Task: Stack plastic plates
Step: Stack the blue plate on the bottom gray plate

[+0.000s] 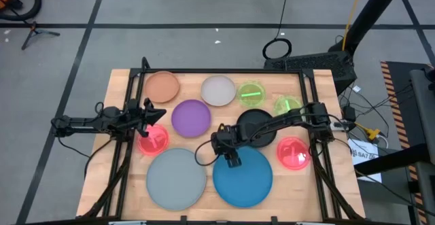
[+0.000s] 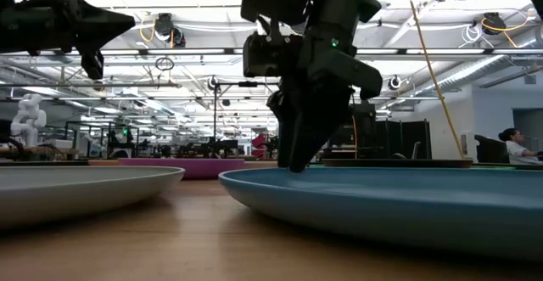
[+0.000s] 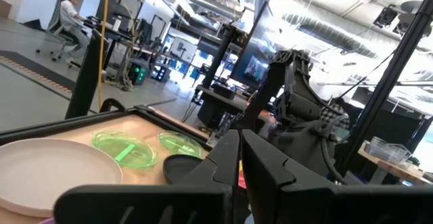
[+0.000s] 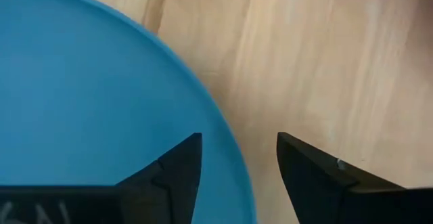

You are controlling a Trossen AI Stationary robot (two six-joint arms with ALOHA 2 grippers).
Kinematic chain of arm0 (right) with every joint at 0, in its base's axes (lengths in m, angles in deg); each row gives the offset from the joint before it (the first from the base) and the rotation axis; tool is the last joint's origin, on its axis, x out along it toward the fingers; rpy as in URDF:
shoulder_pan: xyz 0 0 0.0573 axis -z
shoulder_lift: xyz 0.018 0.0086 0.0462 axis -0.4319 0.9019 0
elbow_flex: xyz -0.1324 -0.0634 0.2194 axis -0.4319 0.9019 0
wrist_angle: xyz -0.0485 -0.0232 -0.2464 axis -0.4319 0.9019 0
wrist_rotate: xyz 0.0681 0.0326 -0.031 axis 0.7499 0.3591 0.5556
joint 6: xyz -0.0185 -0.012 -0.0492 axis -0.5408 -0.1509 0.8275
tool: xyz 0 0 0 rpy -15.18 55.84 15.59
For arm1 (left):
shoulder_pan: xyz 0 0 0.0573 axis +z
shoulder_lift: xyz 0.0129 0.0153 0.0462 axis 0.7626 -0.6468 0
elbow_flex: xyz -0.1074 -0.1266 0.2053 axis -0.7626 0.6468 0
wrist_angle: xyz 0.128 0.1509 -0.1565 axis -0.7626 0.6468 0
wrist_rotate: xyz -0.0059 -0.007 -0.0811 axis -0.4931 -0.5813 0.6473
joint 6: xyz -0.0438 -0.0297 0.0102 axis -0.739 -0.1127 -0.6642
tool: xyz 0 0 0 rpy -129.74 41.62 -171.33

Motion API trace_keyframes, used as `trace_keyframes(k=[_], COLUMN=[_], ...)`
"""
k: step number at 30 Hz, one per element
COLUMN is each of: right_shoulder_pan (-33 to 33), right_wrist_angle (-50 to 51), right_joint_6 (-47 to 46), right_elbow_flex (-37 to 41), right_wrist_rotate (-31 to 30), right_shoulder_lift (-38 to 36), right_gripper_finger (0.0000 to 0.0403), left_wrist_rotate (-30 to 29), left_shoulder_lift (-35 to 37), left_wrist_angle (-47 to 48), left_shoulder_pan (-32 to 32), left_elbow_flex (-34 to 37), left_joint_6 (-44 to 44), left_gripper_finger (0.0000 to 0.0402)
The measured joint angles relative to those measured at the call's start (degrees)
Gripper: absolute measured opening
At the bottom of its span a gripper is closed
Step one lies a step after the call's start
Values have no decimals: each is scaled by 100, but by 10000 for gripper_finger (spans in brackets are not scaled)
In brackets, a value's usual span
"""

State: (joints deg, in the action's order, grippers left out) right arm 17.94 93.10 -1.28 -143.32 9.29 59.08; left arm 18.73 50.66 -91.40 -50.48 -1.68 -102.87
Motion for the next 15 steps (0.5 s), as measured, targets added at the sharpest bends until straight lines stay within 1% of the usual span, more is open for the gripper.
trace_keyframes(k=[4,15], right_shoulder_pan=[27,10], right_wrist_angle=[-13,-9], right_joint_6=[4,-36], right_elbow_flex=[0,0], right_wrist_rotate=[89,95], right_shoulder_lift=[-8,-4], right_gripper_finger=[183,183], left_wrist_rotate=[0,0], left_shoulder_lift=[0,2], left_wrist_angle=[0,0], left_shoulder_pan=[-1,0], left_elbow_flex=[0,0], left_joint_6=[-13,-70], left_gripper_finger=[24,24])
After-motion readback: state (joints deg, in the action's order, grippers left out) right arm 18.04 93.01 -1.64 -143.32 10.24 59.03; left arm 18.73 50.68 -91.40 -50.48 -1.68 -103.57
